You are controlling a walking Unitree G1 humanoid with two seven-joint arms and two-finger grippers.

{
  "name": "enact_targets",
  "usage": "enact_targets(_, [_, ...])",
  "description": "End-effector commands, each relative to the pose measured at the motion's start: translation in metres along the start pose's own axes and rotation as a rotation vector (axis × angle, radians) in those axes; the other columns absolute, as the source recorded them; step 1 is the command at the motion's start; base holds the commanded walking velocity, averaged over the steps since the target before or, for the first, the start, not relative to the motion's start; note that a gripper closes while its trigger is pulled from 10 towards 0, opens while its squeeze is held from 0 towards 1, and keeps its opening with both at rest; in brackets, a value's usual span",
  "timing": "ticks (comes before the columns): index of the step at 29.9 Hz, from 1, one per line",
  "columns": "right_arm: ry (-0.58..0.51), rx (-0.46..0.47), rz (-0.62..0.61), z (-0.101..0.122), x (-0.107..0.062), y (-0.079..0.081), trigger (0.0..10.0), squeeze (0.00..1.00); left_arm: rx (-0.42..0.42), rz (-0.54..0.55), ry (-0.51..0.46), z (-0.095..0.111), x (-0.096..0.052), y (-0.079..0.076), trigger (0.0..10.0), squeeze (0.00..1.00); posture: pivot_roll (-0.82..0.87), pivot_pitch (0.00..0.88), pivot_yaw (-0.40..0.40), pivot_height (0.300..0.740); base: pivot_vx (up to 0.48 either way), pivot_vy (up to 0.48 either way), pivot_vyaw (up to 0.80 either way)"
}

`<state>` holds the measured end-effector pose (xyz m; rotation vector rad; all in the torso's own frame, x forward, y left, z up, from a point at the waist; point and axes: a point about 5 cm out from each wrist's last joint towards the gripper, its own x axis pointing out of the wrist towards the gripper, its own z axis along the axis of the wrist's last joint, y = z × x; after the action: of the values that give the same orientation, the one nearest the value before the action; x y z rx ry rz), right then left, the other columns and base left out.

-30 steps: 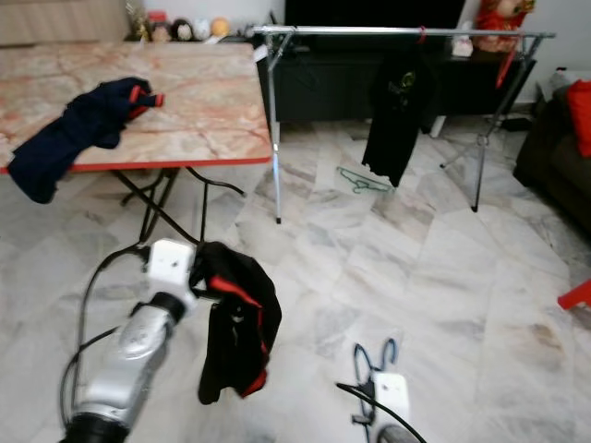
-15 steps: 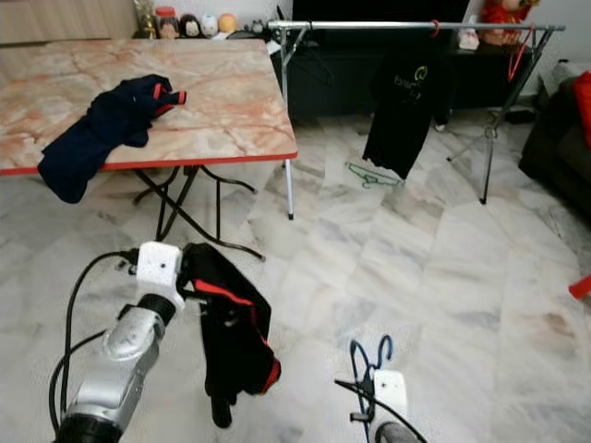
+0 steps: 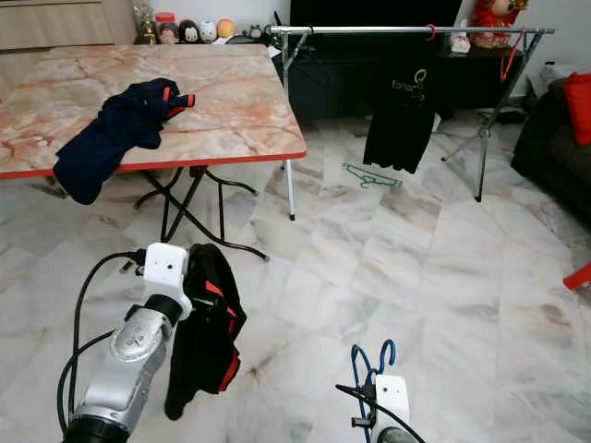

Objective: Hang hanger

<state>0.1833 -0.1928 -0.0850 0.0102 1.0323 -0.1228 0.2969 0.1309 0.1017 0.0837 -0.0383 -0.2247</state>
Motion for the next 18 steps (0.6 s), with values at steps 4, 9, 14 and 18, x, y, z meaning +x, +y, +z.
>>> enact_targets(4, [-0.006,-0.004,-0.005,0.0023,0.0000,-0.0037,10.0,0.00,0.005,-0.020,-0.050,0.0126,0.0029,-0.0039,10.0,0.00,0.01,0.000,-0.050,0.740,0.000,0.000,0.00])
enact_targets(9, [0.000,-0.040,0.002,0.0015,0.0000,-0.0036,10.0,0.00,0.002,-0.008,-0.051,0.0121,0.0025,-0.0026,10.0,0.00,0.01,0.000,-0.051,0.740,0.102,0.000,0.27])
enact_targets(14, [0.004,-0.021,-0.003,0.0000,-0.0001,-0.0041,10.0,0.00,0.000,0.005,-0.053,0.0125,0.0039,-0.0008,10.0,0.00,0.01,0.000,-0.050,0.740,0.259,0.000,0.43])
enact_targets(18, [0.010,-0.032,0.008,-0.0005,-0.0002,-0.0036,10.0,0.00,-0.003,0.005,-0.059,0.0138,0.0045,-0.0009,10.0,0.00,0.01,0.000,-0.050,0.740,0.273,0.000,0.00])
